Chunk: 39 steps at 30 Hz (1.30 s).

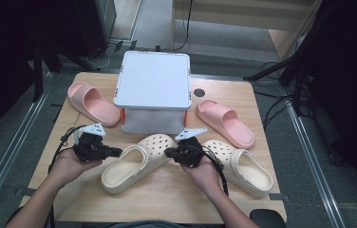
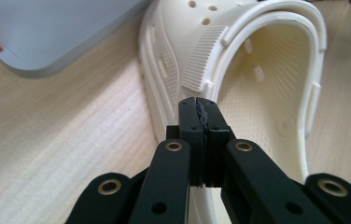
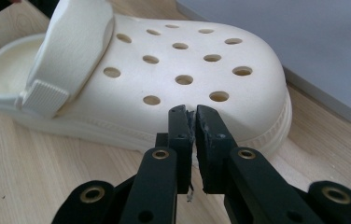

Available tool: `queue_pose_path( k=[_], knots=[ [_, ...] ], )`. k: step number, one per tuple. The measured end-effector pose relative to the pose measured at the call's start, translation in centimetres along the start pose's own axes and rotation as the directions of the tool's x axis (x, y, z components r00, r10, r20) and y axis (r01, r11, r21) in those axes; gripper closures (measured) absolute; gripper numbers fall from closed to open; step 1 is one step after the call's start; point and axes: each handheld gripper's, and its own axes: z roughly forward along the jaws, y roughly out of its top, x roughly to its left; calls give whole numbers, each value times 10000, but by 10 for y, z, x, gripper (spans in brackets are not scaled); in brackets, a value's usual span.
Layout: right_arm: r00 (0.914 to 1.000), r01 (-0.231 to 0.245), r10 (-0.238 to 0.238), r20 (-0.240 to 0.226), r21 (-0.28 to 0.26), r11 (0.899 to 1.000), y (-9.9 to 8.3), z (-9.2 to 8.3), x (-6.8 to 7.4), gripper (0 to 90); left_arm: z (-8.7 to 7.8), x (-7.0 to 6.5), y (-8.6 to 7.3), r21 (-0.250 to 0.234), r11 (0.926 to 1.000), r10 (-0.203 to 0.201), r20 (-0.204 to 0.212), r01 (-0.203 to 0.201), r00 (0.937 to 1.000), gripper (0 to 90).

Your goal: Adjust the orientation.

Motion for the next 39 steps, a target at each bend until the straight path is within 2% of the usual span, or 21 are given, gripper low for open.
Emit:
queue_pose_path(
  k=[6, 14, 22, 30, 34, 36, 39],
  knots=[
    [9999, 53, -52, 100, -106, 9999, 6, 6, -3, 835, -2, -10, -4, 98, 9998, 157, -157, -155, 9998, 896],
    [9995, 186, -182, 253, -166, 9997, 13, 14, -3, 831, -3, -21, -10, 6, 9999, -108, -330, 108, 9994, 895],
    [9997, 135, -132, 228, -147, 9998, 19, 19, -4, 834, -3, -29, -13, 52, 9997, -234, -171, 235, 9996, 896],
    [9989, 368, -362, 290, -228, 9991, 23, 24, -6, 847, 3, -42, -13, 247, 9997, 75, 99, -77, 9999, 895],
    [9988, 294, -281, 403, -304, 9991, 25, 26, -7, 849, 7, -50, -11, 320, 9992, 216, 206, -223, 9996, 894],
    [9987, 233, -217, 459, -341, 9991, 26, 28, -7, 848, 9, -56, -10, 354, 9986, 393, 51, -395, 9992, 894],
    [9985, 188, -166, 514, -436, 9989, 27, 30, -9, 845, 13, -58, -9, 371, 9987, 344, 265, -354, 9991, 894]
  ],
)
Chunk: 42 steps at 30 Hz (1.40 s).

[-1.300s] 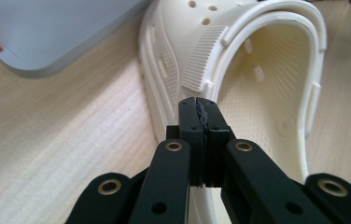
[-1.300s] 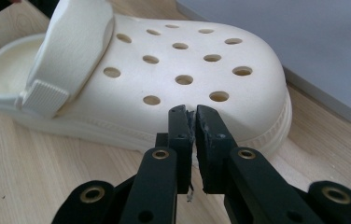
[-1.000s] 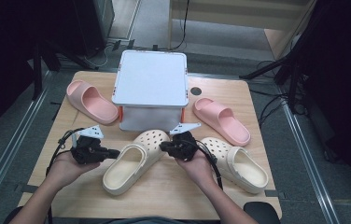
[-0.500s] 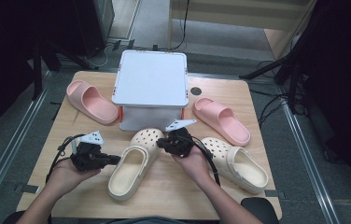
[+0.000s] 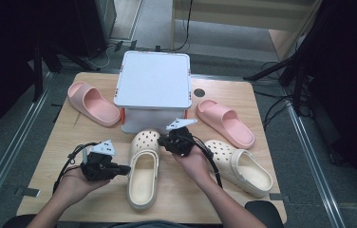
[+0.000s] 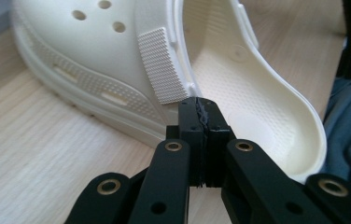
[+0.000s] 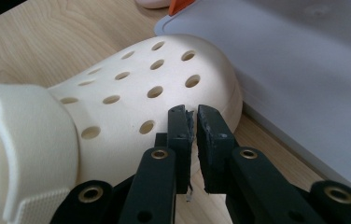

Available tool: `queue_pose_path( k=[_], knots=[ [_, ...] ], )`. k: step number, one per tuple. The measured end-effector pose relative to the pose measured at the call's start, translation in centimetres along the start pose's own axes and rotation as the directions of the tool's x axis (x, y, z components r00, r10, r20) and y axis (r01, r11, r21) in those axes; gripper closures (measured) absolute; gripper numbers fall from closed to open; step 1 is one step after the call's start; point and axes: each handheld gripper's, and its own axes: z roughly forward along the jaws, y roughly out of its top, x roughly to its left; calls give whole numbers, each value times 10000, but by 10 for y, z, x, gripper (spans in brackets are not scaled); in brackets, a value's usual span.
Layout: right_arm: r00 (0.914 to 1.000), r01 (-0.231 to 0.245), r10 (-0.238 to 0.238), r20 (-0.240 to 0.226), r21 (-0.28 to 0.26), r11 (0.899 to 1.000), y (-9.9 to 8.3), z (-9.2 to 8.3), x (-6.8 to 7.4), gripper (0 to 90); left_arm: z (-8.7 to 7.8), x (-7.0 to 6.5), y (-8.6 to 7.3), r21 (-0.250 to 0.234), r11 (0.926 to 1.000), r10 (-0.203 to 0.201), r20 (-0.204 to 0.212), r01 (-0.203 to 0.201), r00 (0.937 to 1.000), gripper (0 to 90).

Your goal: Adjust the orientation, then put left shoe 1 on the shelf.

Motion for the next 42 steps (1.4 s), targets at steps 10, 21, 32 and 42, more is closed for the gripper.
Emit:
queue_pose_path(
  k=[10, 21, 32, 42],
  knots=[
    [9998, -117, 117, 136, 26, 9999, 3, -9, 0, 742, -18, 18, 0, -440, 9933, -1080, -216, 1070, 9939, 775],
    [9999, -137, 136, -92, -83, 9999, 1, -29, 11, 669, -27, 38, 20, -895, 9908, -1063, -461, 1018, 9933, 737],
    [9985, -428, 416, -358, -311, 9986, -5, -56, 29, 582, -44, 55, 53, -1218, 9868, -1116, -373, 1064, 9930, 750],
    [9985, -496, 488, -246, -323, 9982, -15, -64, 47, 519, -68, 68, 97, -1525, 9864, -786, -1050, 620, 9914, 815]
  ],
)
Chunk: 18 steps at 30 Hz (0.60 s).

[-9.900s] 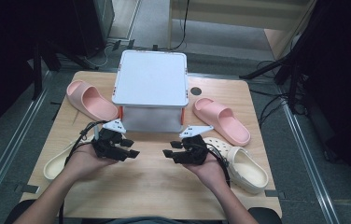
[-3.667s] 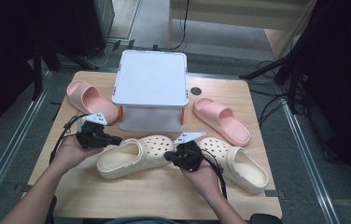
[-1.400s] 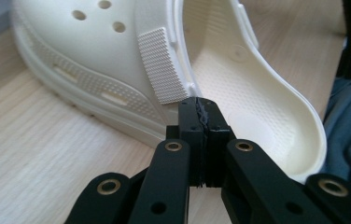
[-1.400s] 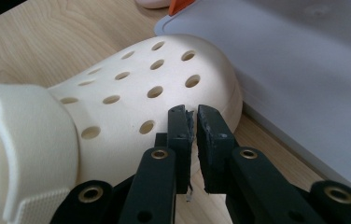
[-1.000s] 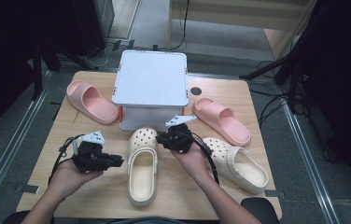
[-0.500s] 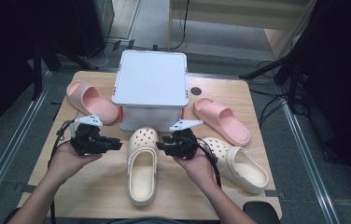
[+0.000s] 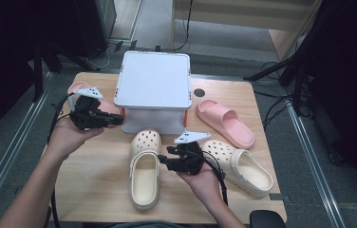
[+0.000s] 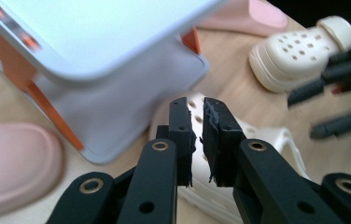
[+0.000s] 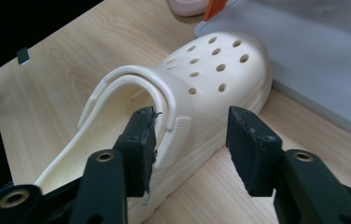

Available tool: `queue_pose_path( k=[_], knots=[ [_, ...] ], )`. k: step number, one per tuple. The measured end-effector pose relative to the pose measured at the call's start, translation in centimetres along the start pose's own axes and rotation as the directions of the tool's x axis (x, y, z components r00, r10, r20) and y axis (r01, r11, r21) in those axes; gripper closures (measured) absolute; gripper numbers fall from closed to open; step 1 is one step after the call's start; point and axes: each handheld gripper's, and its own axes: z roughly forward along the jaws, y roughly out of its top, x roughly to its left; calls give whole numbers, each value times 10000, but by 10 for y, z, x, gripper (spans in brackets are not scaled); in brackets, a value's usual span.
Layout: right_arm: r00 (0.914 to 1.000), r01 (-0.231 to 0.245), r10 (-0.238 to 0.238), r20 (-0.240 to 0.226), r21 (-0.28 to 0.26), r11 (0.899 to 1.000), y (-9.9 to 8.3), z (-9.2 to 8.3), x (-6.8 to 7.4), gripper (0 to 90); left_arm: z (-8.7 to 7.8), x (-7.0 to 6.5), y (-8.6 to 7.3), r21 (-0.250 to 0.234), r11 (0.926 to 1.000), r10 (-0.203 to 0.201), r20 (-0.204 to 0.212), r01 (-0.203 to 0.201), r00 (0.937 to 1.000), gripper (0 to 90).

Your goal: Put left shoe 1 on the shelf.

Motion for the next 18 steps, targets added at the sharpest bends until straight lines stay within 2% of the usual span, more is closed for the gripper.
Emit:
queue_pose_path(
  k=[2, 4, 5, 6, 7, 9, 15, 18],
  knots=[
    [9999, -104, 104, -7, 15, 9999, -2, 1, 3, 506, -2, 2, 12, -107, 9999, 96, -41, -96, 9999, 817],
    [9999, -86, 86, -78, 5, 10000, -3, 2, 6, 506, -2, 3, 17, -186, 9997, 148, -64, -149, 9999, 818],
    [9999, -121, 121, -83, 6, 9999, -4, 3, 8, 504, -3, 5, 26, -236, 9994, 237, -195, -242, 9995, 819],
    [9999, -102, 102, -34, -26, 9999, -4, 4, 9, 501, -3, 5, 26, -236, 9994, 237, -195, -242, 9995, 819],
    [10000, -91, 91, -32, -28, 10000, -5, 5, 10, 497, -2, 5, 35, -196, 9992, 346, -487, -356, 9982, 823],
    [9998, -182, 181, 24, 37, 9998, -6, 8, 13, 486, 0, 8, 40, -81, 9993, 361, -494, -366, 9981, 852],
    [9993, -276, 272, 253, 142, 9995, -9, 15, 18, 447, 5, 23, 44, -111, 9998, 165, -485, -170, 9987, 883],
    [9972, -599, 591, 454, 164, 9981, -11, 20, 18, 396, 9, 31, 43, -81, 9999, 111, -618, -116, 9980, 884]
  ],
)
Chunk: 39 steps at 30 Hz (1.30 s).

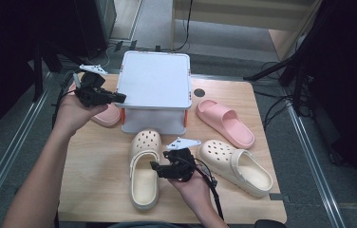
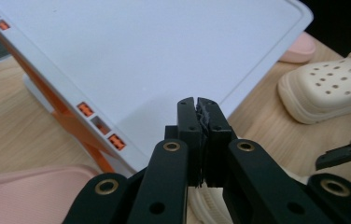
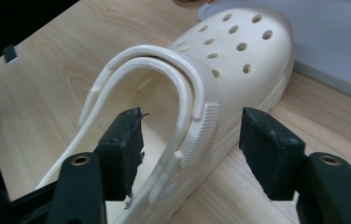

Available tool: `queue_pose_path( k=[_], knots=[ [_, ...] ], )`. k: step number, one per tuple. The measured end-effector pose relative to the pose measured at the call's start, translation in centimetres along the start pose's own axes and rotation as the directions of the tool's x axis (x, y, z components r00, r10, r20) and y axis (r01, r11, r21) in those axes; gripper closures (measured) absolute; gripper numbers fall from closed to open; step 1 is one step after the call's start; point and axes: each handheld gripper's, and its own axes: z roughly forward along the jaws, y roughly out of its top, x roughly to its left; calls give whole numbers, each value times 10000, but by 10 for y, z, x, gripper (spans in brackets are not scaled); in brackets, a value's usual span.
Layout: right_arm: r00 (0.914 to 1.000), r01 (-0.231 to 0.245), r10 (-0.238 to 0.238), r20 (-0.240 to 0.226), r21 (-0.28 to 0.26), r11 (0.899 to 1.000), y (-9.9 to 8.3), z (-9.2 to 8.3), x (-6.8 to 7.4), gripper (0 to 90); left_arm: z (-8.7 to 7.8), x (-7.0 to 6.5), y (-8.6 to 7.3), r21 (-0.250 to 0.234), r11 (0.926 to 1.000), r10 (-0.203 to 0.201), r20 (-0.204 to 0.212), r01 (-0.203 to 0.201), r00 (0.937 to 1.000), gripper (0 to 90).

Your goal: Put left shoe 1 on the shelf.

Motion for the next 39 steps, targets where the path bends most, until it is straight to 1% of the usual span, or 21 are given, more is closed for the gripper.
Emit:
queue_pose_path(
  k=[5, 9, 10, 13, 16, 17, 20, 21, 22, 23, 24, 25, 26, 27, 28, 29, 31, 34, 35, 37, 39],
  knots=[
    [9992, -269, 267, 290, 46, 9996, -1, 6, -1, 384, 6, 9, -1, 69, 10000, -64, 8, 64, 10000, 884],
    [9986, -211, 198, 491, 262, 9994, -2, 14, -1, 390, 8, 11, -1, -25, 10000, -75, 141, 76, 9999, 883],
    [9982, -278, 257, 535, 396, 9988, -2, 18, -1, 417, 8, 12, -1, -64, 9999, -77, 222, 78, 9997, 884],
    [9980, -341, 315, 547, 479, 9983, -3, 23, -2, 426, 9, 13, -1, -80, 10000, -27, 250, 29, 9997, 884],
    [9979, -556, 539, 361, 500, 9972, -3, 30, -2, 469, 8, 14, -1, -30, 10000, -89, 255, 90, 9996, 872],
    [9975, -487, 463, 525, 447, 9978, -3, 32, -1, 488, 9, 13, 0, -22, 10000, -92, 229, 92, 9997, 870],
    [9971, -492, 464, 602, 454, 9978, -3, 32, -1, 508, 9, 12, 0, -30, 10000, -19, 161, 19, 9999, 870],
    [9967, -585, 558, 584, 452, 9973, -3, 31, -2, 552, 9, 12, 0, -49, 10000, -1, 150, 2, 9999, 870],
    [9967, -585, 558, 584, 452, 9973, -3, 31, -2, 552, 9, 12, 0, -54, 10000, -2, 131, 3, 9999, 870],
    [9964, -607, 579, 627, 435, 9972, -2, 30, -2, 586, 9, 11, 0, -51, 10000, 10, 125, -9, 9999, 869],
    [9948, -943, 924, 433, 449, 9945, -1, 29, -3, 644, 9, 11, -1, -67, 10000, 28, 110, -27, 9999, 868],
    [9948, -943, 924, 433, 449, 9945, -1, 29, -3, 644, 9, 11, -1, -65, 10000, 48, 119, -48, 9999, 868],
    [9953, -933, 916, 312, 577, 9940, 2, 28, -4, 720, 9, 11, -1, -63, 9999, 117, 94, -117, 9999, 869],
    [9956, -900, 882, 310, 620, 9940, 4, 27, -5, 748, 10, 9, -1, -91, 9995, 286, -12, -286, 9996, 869],
    [9961, -839, 819, 324, 653, 9943, 6, 27, -6, 762, 10, 8, -1, -103, 9994, 327, -56, -327, 9995, 869],
    [9970, -724, 702, 328, 703, 9949, 9, 26, -7, 764, 10, 8, -1, -93, 9994, 339, -78, -340, 9994, 869],
    [9971, -675, 649, 387, 695, 9953, 14, 25, -9, 772, 10, 7, -1, -74, 9993, 364, -113, -364, 9993, 868],
    [9965, -790, 773, 307, 601, 9951, 19, 21, -12, 778, 10, 7, -1, -76, 9993, 368, -117, -369, 9993, 868],
    [9950, -993, 987, 146, 432, 9941, 26, 17, -15, 779, 10, 8, -1, -90, 9993, 365, -92, -365, 9993, 868],
    [9951, -967, 959, 221, 366, 9946, 30, 15, -16, 779, 10, 8, -1, -93, 9993, 360, -88, -361, 9993, 868],
    [9949, -908, 902, 452, 110, 9958, 42, 10, -19, 780, 10, 8, -1, -124, 9994, 317, -65, -317, 9995, 868]
  ],
)
